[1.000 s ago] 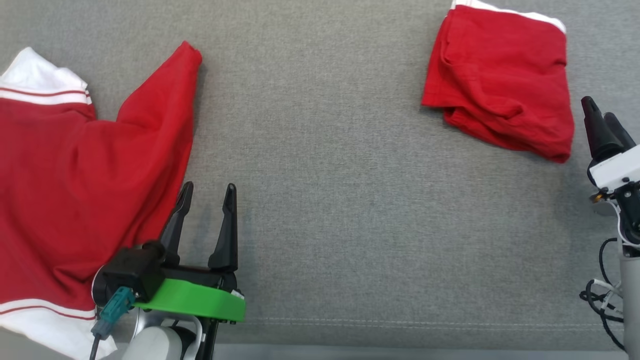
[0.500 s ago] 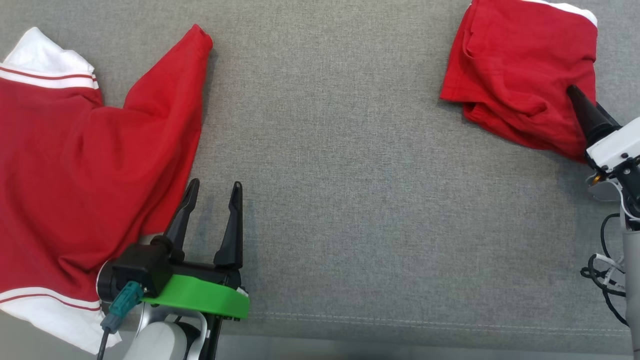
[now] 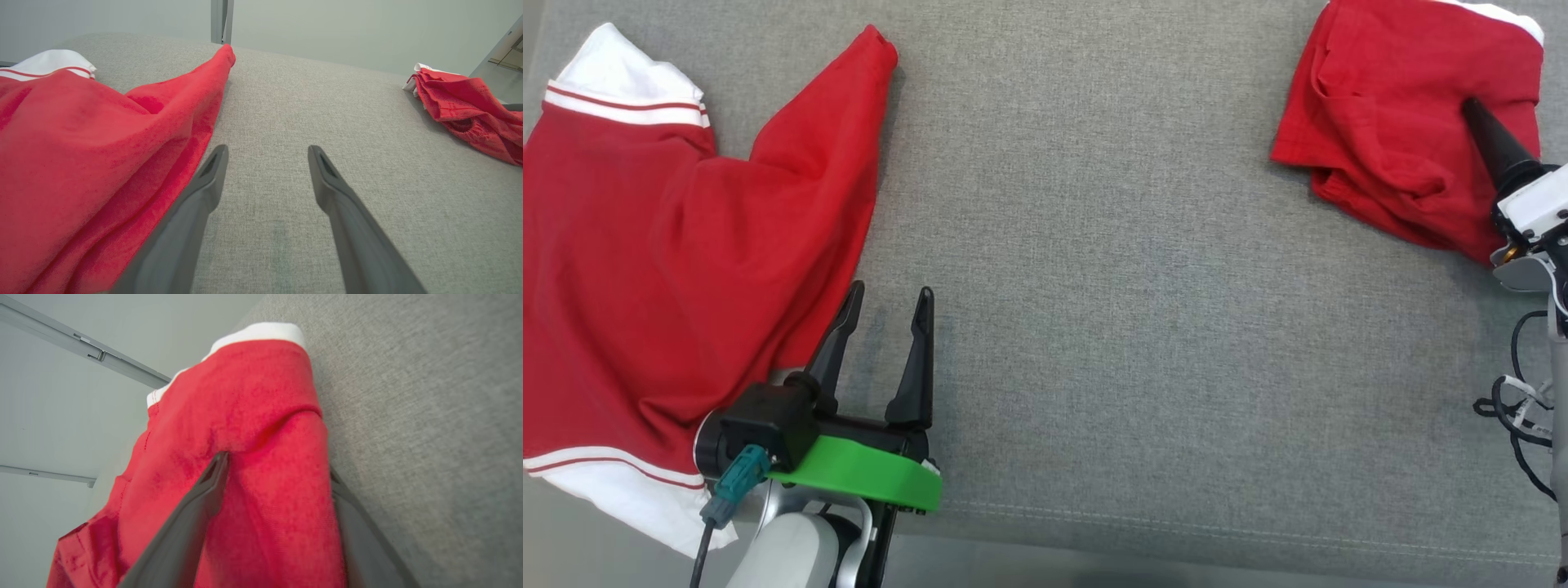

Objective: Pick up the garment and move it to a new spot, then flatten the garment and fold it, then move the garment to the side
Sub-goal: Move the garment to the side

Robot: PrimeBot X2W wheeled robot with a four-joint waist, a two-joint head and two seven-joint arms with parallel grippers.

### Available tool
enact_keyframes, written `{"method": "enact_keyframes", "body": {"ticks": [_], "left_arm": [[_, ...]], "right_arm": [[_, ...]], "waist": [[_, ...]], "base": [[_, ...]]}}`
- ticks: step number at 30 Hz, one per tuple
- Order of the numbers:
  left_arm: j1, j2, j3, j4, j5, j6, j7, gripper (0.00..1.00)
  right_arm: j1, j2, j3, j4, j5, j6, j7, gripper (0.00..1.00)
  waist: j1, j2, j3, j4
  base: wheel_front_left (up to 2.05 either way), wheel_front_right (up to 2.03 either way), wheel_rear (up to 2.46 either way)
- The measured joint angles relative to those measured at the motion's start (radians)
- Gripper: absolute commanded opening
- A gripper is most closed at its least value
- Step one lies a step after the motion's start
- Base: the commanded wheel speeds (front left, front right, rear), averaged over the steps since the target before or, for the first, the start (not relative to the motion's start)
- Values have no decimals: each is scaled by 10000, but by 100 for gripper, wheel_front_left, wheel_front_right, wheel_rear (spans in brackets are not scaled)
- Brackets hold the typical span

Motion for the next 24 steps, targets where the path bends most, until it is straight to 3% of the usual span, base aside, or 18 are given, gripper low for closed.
{"method": "enact_keyframes", "body": {"ticks": [4, 5, 6, 8, 13, 24], "left_arm": [[-51, -44, -13, 81, -2, -2, 0, 100], [-55, -58, -10, 92, -2, -2, -2, 100], [-57, -71, -4, 100, -2, 0, -2, 100], [-58, -81, 44, 136, -4, 0, -12, 100], [-94, -123, 117, 176, -8, 0, -13, 100], [-155, -236, 167, 474, -56, 0, -111, 100]], "right_arm": [[-244, -50, 15, 171, 0, 42, 29, 100], [-307, -63, 17, 213, 0, 44, 29, 94], [-352, -69, 23, 238, 2, 48, 29, 49], [-461, -58, 48, 328, 8, 130, 27, 0], [-566, -127, 132, 470, 88, 399, 27, 0], [-714, -719, 435, 729, -132, 658, 58, 0]], "waist": [[0, 0, 48, 135], [0, 0, 59, 166], [0, 0, 71, 193], [0, 0, 89, 227], [0, 0, 123, 267], [0, 0, -67, 208]], "base": [[0, 0, 0], [0, 0, 0], [0, 0, 0], [0, 0, 0], [0, 0, 0], [0, 0, 0]]}}
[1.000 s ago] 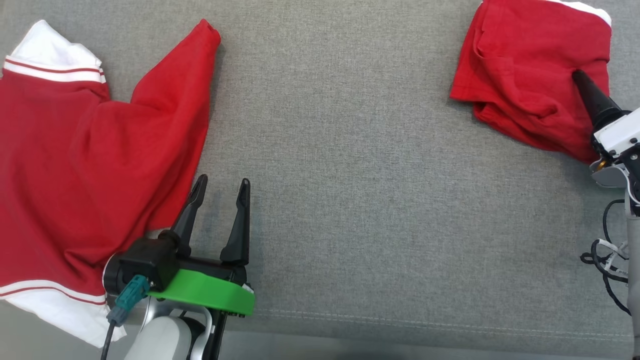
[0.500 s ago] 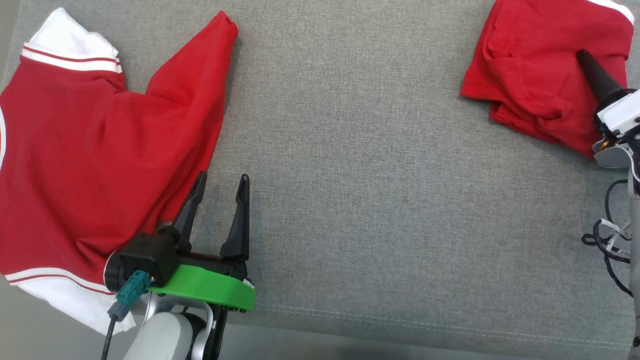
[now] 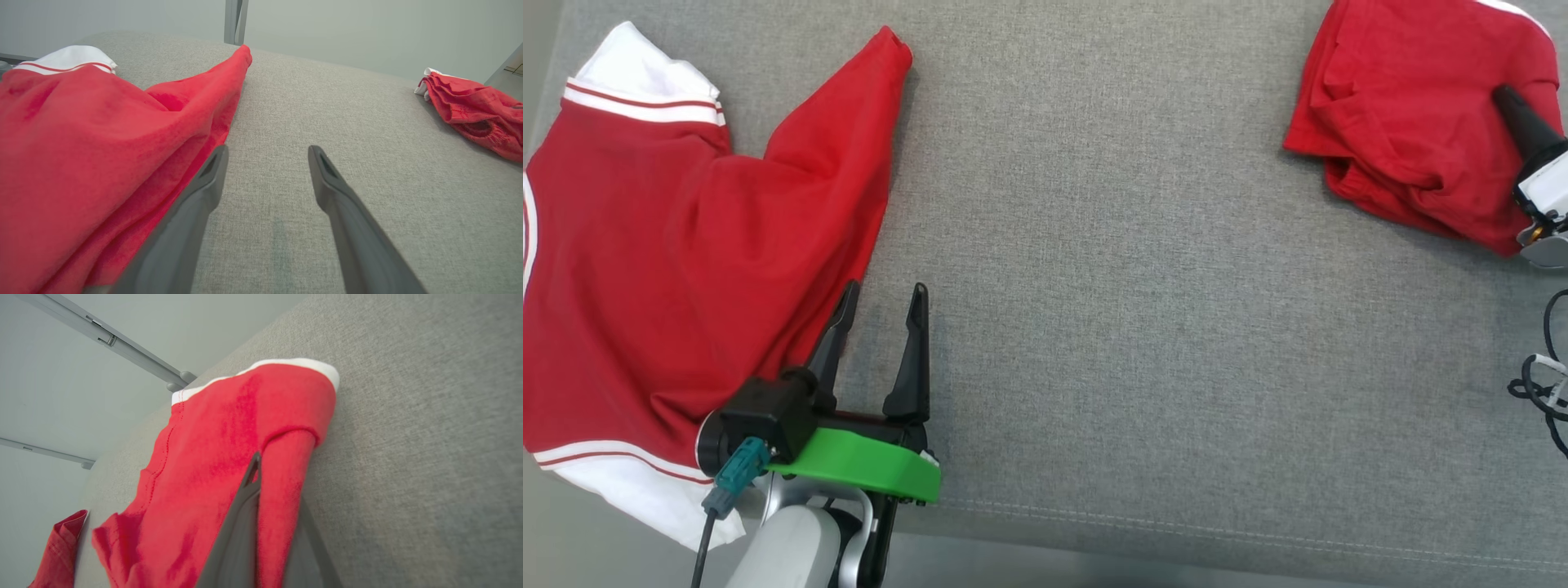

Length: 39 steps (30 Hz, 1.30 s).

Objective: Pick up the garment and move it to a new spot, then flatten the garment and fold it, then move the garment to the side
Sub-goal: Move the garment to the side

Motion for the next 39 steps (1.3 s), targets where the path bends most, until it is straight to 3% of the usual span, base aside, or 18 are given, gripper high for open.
{"method": "enact_keyframes", "body": {"ticks": [21, 39], "left_arm": [[12, -167, 36, 234, -313, -86, -92, 100], [13, 416, 236, -332, 65, -75, -52, 100]], "right_arm": [[-243, -334, 600, 17, -247, 167, 418, 0], [-474, 307, 694, -27, 13, 178, 286, 0]], "waist": [[1, 0, -587, 359], [0, 0, -121, -1009]], "base": [[0, 0, 0], [0, 0, 0]]}}
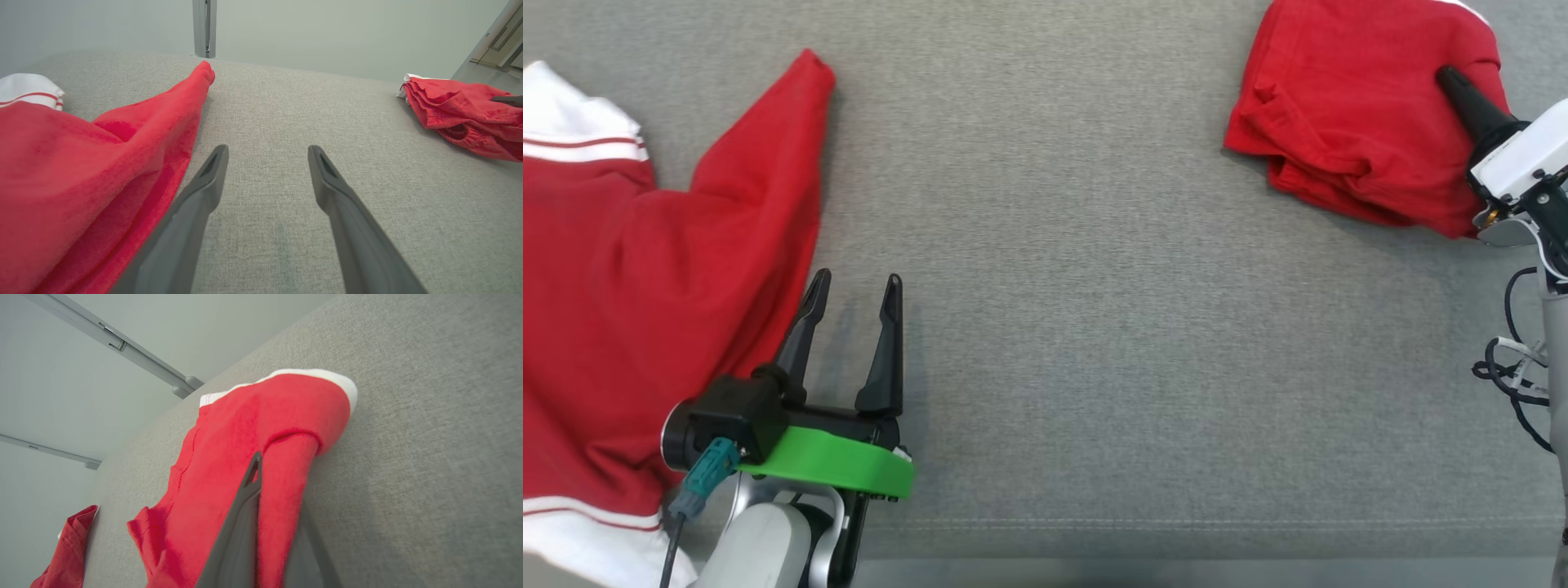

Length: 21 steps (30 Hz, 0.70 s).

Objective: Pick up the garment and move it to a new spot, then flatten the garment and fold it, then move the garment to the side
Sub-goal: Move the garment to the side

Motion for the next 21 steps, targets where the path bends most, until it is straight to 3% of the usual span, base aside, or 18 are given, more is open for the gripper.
{"method": "enact_keyframes", "body": {"ticks": [14, 21], "left_arm": [[-23, 412, 38, -268, 251, 86, 387, 100], [-61, 410, -138, -416, 268, 86, 604, 100]], "right_arm": [[19, 479, 21, 449, 238, 86, -596, 0], [75, 263, -138, 539, 311, 86, -805, 0]], "waist": [[0, 0, 336, -1619], [0, 0, 435, -2205]], "base": [[0, 0, 0], [0, 0, 0]]}}
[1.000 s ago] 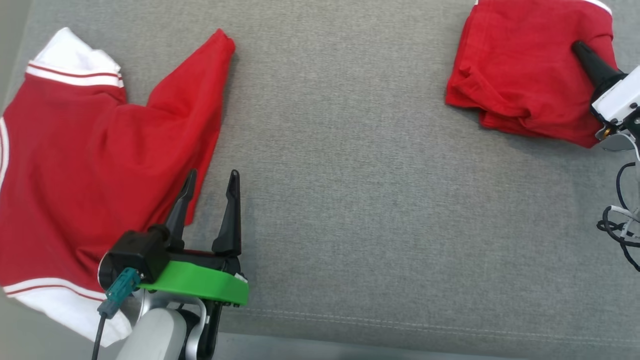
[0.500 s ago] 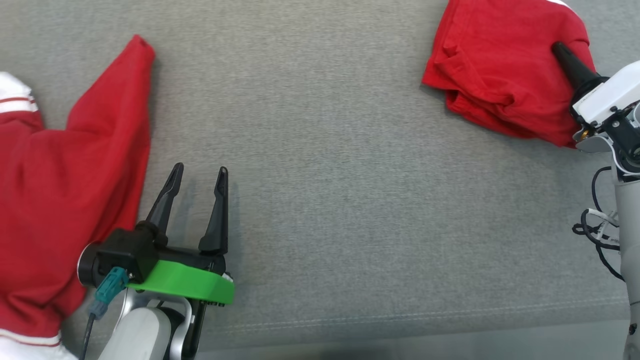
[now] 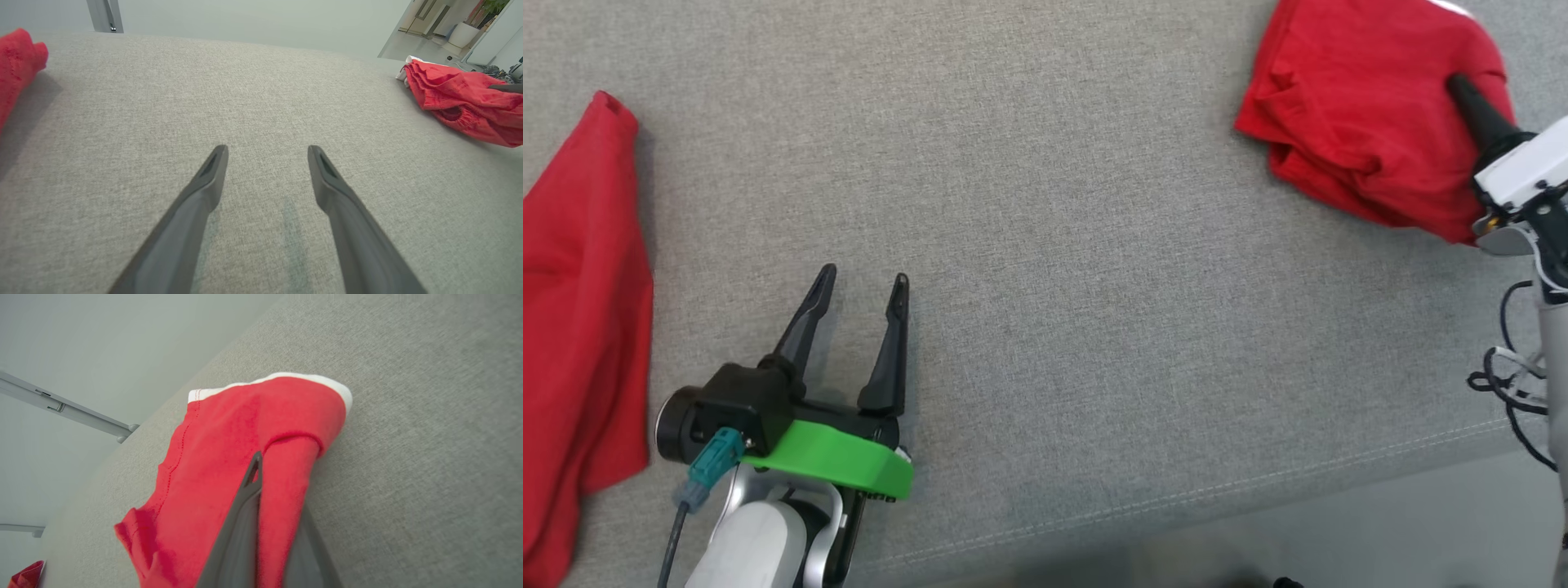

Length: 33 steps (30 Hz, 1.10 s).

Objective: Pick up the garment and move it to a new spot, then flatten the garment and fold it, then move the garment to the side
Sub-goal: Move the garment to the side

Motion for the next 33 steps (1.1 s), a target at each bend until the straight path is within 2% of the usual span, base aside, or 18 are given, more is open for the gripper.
{"method": "enact_keyframes", "body": {"ticks": [9, 18, 24, 33], "left_arm": [[-289, -10, -213, -286, 73, 0, 351, 100], [-357, 0, -261, -581, 161, 23, 612, 100], [-359, 61, -121, -736, 380, 92, 694, 100], [-342, 140, -29, -1045, 437, 119, 690, 100]], "right_arm": [[-225, -782, -10, -56, -470, 2, -238, 0], [-1675, -1868, 303, -238, -1465, -19, -253, 0], [-2172, -2378, 290, -46, -1708, -263, -81, 0], [-2466, -2884, 435, 625, -2255, -382, 90, 0]], "waist": [[0, 0, 410, 89], [0, 0, 1029, 546], [0, 0, 1416, 862], [0, 0, 1833, 1213]], "base": [[0, 0, 0], [0, 0, 0], [0, 0, 0], [0, 0, 0]]}}
